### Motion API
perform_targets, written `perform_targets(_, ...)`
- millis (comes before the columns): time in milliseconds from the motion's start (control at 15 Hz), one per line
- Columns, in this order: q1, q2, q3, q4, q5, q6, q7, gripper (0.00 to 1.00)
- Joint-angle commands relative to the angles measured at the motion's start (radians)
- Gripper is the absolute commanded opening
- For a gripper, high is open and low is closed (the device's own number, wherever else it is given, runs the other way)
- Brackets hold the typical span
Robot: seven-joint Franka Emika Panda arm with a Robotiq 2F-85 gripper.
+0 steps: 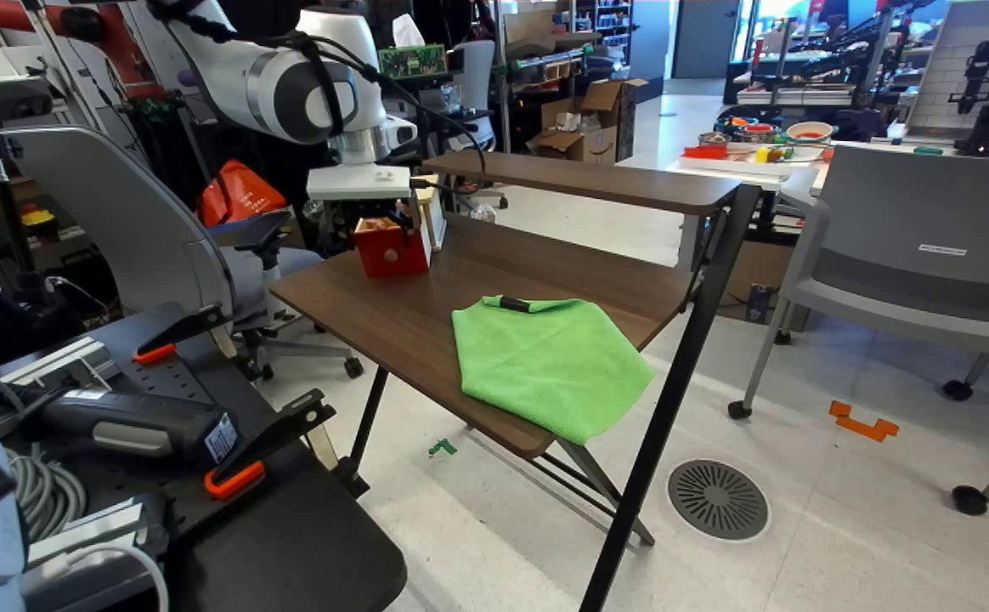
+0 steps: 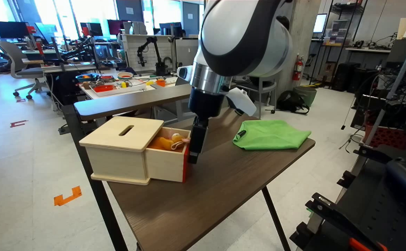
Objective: Close the drawer
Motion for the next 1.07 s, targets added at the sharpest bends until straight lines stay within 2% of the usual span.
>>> perform_targets(0, -0.015, 0.026, 0.034, 0.049, -0.025, -0.025, -0.028, 1.0)
perform_targets(467, -0.004, 0.059, 0.056, 0.115, -0.017, -0.044, -0.044, 1.0)
perform_targets(1000, 0.007, 0.152, 0.06, 0.22, -0.011, -0.106, -0.051, 1.0)
